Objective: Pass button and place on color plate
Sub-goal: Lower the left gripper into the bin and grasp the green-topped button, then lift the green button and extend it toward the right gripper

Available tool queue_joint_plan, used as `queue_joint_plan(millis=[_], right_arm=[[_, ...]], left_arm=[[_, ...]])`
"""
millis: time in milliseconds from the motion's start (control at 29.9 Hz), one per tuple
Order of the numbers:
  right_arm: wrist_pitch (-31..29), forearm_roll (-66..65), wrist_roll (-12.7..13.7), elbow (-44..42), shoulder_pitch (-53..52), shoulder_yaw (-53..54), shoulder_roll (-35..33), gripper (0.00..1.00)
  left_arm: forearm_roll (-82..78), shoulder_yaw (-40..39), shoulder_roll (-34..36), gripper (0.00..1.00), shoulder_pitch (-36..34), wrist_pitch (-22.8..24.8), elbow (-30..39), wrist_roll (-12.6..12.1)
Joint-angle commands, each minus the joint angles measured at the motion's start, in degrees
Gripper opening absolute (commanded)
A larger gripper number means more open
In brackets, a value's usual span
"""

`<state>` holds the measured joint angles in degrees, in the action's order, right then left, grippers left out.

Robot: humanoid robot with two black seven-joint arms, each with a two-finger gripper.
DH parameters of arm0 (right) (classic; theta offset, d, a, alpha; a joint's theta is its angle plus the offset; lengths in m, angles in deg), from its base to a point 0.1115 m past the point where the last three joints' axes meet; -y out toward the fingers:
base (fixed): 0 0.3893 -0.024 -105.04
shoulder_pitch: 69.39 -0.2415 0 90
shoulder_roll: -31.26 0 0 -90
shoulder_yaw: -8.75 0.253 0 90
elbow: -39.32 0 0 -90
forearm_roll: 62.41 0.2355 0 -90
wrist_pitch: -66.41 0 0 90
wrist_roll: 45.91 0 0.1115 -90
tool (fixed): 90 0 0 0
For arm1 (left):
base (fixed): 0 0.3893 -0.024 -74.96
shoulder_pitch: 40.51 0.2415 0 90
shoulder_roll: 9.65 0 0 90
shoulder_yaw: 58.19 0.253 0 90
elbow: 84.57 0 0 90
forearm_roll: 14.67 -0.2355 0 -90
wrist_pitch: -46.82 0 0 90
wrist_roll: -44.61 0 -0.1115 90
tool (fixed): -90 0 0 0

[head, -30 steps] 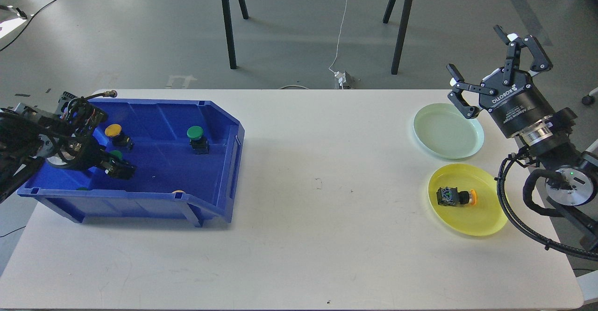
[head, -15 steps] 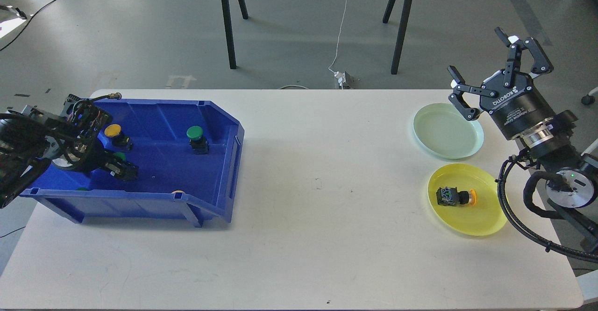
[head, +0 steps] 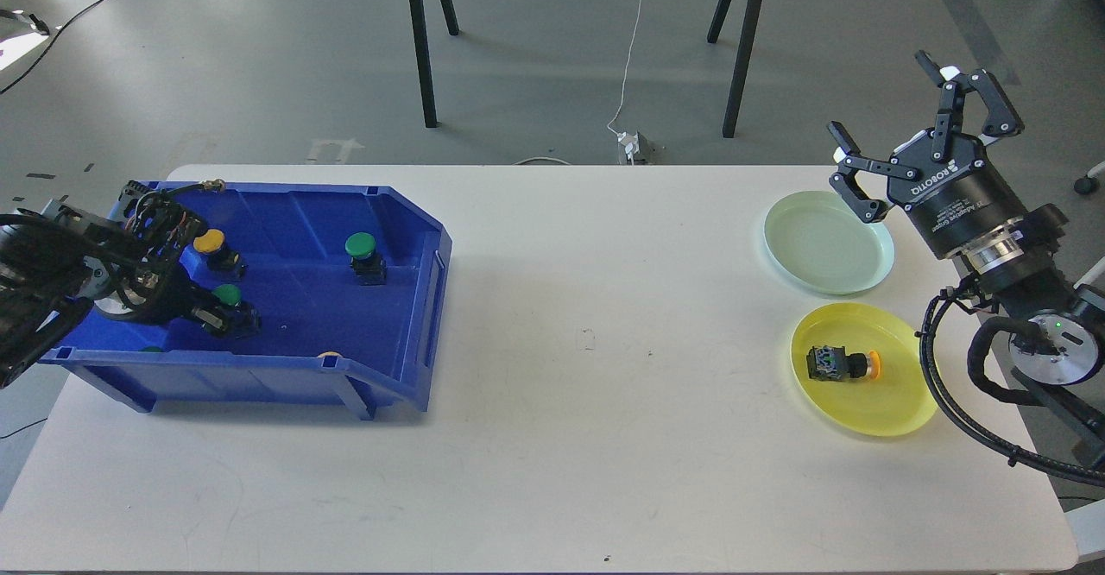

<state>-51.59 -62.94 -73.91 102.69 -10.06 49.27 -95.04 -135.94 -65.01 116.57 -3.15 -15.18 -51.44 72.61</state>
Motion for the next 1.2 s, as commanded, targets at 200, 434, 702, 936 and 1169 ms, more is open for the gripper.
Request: queue_joint_plan(millis=[200, 434, 702, 936, 1169], right_arm=[[0.0, 0.0, 0.0, 0.0, 0.1, 0.0, 0.0, 0.98], [0.0, 0.0, 0.0, 0.0, 0.4, 0.0, 0.0, 0.98], [0.0, 0.0, 0.0, -0.1, 0.4, 0.0, 0.0, 0.98], [0.0, -0.1, 0.0, -0.2, 0.4, 0.0, 0.1, 0.98], [0.0, -0.1, 0.0, -0.3, 0.4, 0.0, 0.1, 0.98]], left_arm=[[0.1, 0.0, -0.1, 0.31, -0.1, 0.0, 0.0, 0.0], [0.1, 0.0, 0.0, 0.15, -0.2, 0.0, 0.0, 0.0], [0.3, -0.2, 0.1, 0.13, -0.9, 0.0, 1.1, 0.0], [1.6, -0.1, 2.3, 0.14, -2.5, 0.0, 4.0, 0.0], [4.9, -0.7, 11.0, 0.14, -3.1, 0.0, 19.0, 0.0]])
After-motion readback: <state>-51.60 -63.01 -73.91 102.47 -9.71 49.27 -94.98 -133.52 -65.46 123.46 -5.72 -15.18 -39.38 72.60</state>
